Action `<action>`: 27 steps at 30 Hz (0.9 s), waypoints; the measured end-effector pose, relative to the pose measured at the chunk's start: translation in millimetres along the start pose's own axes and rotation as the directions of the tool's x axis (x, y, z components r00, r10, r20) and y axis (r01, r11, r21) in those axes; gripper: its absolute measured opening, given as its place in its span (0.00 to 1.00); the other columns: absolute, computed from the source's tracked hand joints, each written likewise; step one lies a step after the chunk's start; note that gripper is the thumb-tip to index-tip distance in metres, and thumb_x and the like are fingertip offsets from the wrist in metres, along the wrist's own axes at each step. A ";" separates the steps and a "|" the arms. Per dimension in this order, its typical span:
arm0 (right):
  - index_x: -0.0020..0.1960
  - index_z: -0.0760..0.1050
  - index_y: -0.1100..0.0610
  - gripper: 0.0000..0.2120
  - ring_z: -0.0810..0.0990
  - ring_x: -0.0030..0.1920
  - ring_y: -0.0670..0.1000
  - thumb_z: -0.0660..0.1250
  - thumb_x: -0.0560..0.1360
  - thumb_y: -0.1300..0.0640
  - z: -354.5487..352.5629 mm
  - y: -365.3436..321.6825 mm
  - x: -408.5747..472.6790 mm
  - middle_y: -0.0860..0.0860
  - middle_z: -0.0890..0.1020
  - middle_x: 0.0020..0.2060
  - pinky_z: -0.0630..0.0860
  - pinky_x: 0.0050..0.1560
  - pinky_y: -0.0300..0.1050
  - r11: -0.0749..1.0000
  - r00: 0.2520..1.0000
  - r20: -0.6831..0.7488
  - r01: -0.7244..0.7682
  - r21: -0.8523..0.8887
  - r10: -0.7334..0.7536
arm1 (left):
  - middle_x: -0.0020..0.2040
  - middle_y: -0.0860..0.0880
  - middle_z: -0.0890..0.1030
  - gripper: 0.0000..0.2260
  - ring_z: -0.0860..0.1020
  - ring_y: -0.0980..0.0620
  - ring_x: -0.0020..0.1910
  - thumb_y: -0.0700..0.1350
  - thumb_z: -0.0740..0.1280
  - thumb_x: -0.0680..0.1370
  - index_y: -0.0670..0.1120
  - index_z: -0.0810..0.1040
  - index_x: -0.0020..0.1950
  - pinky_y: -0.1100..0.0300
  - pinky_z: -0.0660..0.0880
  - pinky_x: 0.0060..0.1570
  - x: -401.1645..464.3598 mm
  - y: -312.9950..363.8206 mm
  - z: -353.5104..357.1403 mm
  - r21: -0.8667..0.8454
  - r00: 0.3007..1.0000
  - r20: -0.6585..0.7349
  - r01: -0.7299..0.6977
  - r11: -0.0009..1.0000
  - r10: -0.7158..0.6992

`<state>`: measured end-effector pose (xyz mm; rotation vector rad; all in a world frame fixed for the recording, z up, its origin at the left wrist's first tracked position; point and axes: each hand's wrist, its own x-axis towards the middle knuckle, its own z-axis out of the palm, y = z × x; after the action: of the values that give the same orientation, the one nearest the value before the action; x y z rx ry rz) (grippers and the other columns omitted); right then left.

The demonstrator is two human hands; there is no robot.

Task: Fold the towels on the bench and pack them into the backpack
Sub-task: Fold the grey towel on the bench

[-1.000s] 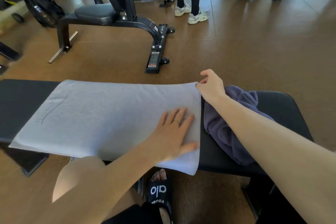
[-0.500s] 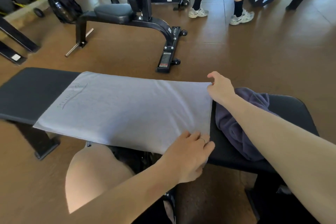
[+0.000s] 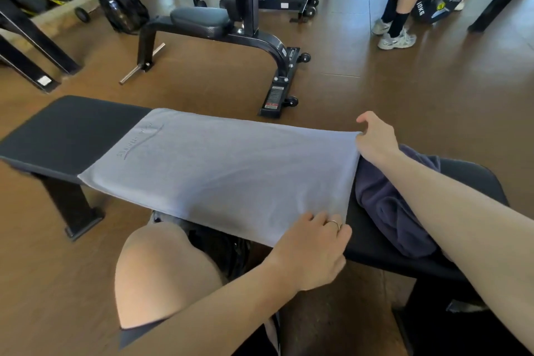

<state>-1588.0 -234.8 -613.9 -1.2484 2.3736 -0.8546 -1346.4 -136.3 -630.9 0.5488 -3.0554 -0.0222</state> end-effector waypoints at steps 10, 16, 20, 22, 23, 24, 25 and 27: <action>0.57 0.77 0.55 0.16 0.76 0.45 0.52 0.61 0.72 0.66 -17.8 -2.6 -1.0 0.52 0.79 0.47 0.68 0.45 0.42 0.981 0.997 0.000 -0.082 0.174 0.083 | 0.34 0.50 0.72 0.09 0.69 0.55 0.31 0.45 0.55 0.85 0.45 0.70 0.47 0.63 0.66 0.34 -13.4 3.1 -67.7 -0.732 0.978 0.150 0.208 0.649 -0.144; 0.49 0.79 0.57 0.12 0.78 0.34 0.48 0.68 0.66 0.64 -37.5 -37.8 6.4 0.53 0.84 0.44 0.71 0.29 0.38 0.867 0.971 -0.121 -0.125 0.482 0.207 | 0.39 0.52 0.70 0.11 0.67 0.59 0.36 0.48 0.57 0.86 0.44 0.70 0.47 0.65 0.65 0.40 -18.1 4.0 -100.6 -0.891 0.981 0.120 0.175 0.419 -0.154; 0.44 0.75 0.59 0.10 0.79 0.27 0.52 0.60 0.68 0.70 -37.5 -85.5 14.1 0.57 0.81 0.34 0.76 0.29 0.42 0.726 0.981 -0.090 -0.063 0.685 0.170 | 0.33 0.57 0.66 0.15 0.65 0.59 0.35 0.42 0.58 0.85 0.50 0.66 0.38 0.65 0.63 0.40 -28.0 -30.8 -118.5 -0.922 0.947 0.064 0.176 0.344 -0.313; 0.44 0.73 0.60 0.11 0.81 0.26 0.53 0.57 0.71 0.72 -29.8 -115.8 15.9 0.58 0.79 0.31 0.80 0.33 0.46 0.680 0.995 -0.017 -0.052 0.731 0.095 | 0.31 0.57 0.63 0.17 0.63 0.58 0.33 0.39 0.57 0.83 0.50 0.63 0.35 0.65 0.62 0.36 -43.7 -61.2 -127.9 -0.931 0.884 0.046 0.207 0.301 -0.464; 0.45 0.72 0.60 0.11 0.82 0.29 0.55 0.57 0.71 0.73 -23.7 -132.0 15.6 0.58 0.78 0.31 0.82 0.36 0.47 0.679 0.999 0.019 -0.042 0.733 0.041 | 0.31 0.57 0.62 0.17 0.62 0.58 0.32 0.38 0.57 0.83 0.50 0.62 0.34 0.65 0.61 0.33 -54.4 -77.9 -131.9 -0.930 0.835 0.054 0.242 0.277 -0.548; 0.46 0.72 0.60 0.12 0.84 0.33 0.57 0.57 0.71 0.74 -15.9 -147.6 15.3 0.58 0.78 0.32 0.83 0.40 0.48 0.696 0.999 0.050 -0.022 0.718 -0.021 | 0.31 0.57 0.62 0.17 0.61 0.58 0.31 0.39 0.57 0.82 0.49 0.61 0.34 0.64 0.60 0.31 -67.6 -97.1 -133.3 -0.925 0.774 0.066 0.284 0.252 -0.630; 0.47 0.72 0.60 0.12 0.84 0.36 0.59 0.58 0.72 0.74 -6.0 -162.5 15.9 0.58 0.78 0.33 0.83 0.43 0.50 0.724 0.994 0.075 0.010 0.690 -0.084 | 0.31 0.57 0.61 0.17 0.61 0.58 0.31 0.40 0.57 0.82 0.50 0.60 0.33 0.62 0.59 0.32 -82.1 -116.5 -133.0 -0.920 0.711 0.073 0.320 0.228 -0.700; 0.48 0.73 0.59 0.12 0.85 0.39 0.59 0.61 0.73 0.74 15.3 -191.6 17.5 0.58 0.78 0.36 0.83 0.47 0.52 0.777 0.977 0.113 0.073 0.625 -0.183 | 0.33 0.53 0.64 0.14 0.64 0.55 0.34 0.47 0.59 0.79 0.51 0.64 0.33 0.56 0.62 0.38 -114.3 -153.2 -130.1 -0.915 0.601 0.098 0.367 0.165 -0.793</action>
<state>-1468.9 -338.6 -503.0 -1.1415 1.6613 -1.3693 -1181.0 -241.1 -508.0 1.3511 -1.7070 -1.2676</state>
